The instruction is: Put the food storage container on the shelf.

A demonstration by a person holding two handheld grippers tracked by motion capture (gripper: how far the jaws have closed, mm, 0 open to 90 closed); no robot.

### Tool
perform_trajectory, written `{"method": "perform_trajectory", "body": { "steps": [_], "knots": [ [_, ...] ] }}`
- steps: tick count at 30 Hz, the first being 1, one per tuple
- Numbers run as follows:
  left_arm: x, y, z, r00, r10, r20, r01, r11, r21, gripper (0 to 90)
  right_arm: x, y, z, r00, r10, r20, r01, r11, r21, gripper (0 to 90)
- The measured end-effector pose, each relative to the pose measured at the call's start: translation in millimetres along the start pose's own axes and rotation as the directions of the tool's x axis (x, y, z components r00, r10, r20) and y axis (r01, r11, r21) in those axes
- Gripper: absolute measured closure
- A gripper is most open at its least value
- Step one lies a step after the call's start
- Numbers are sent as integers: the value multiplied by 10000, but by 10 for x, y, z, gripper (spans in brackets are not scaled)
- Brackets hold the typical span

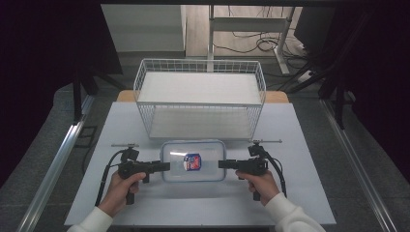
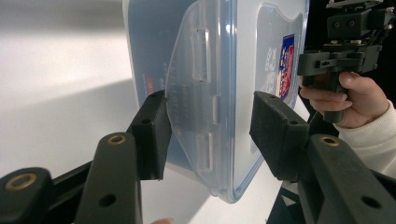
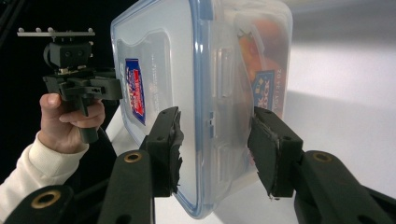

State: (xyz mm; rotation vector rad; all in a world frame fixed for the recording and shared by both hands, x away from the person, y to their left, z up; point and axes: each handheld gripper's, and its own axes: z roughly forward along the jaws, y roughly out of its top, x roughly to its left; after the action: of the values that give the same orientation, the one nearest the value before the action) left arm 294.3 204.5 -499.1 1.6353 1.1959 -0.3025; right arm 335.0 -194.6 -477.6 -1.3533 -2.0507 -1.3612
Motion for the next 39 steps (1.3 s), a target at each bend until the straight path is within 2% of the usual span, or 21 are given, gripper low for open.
{"method": "perform_trajectory", "body": {
  "steps": [14,16,22,26,31,39],
  "knots": [
    [97,425,216,9995,252,168,-251,9997,-39,497,-148,362,-88,9988,-347,342,365,9980,-512,541],
    [128,532,254,9994,331,134,-330,9994,-77,497,-177,418,-81,9985,-414,354,435,9971,-620,541],
    [231,718,365,9997,231,103,-229,9997,-125,498,-302,574,-50,9986,-365,384,397,9956,-852,540],
    [315,764,430,9993,365,30,-365,9993,-59,498,-398,607,15,9985,-212,507,264,9943,-1035,533],
    [395,735,506,9998,175,-104,-176,9998,-65,498,-494,610,108,9969,-107,776,184,9949,-989,520],
    [508,731,581,9997,-87,-213,86,10000,-15,497,-636,617,191,9969,339,711,-267,9946,-1003,520]
  ]
}}
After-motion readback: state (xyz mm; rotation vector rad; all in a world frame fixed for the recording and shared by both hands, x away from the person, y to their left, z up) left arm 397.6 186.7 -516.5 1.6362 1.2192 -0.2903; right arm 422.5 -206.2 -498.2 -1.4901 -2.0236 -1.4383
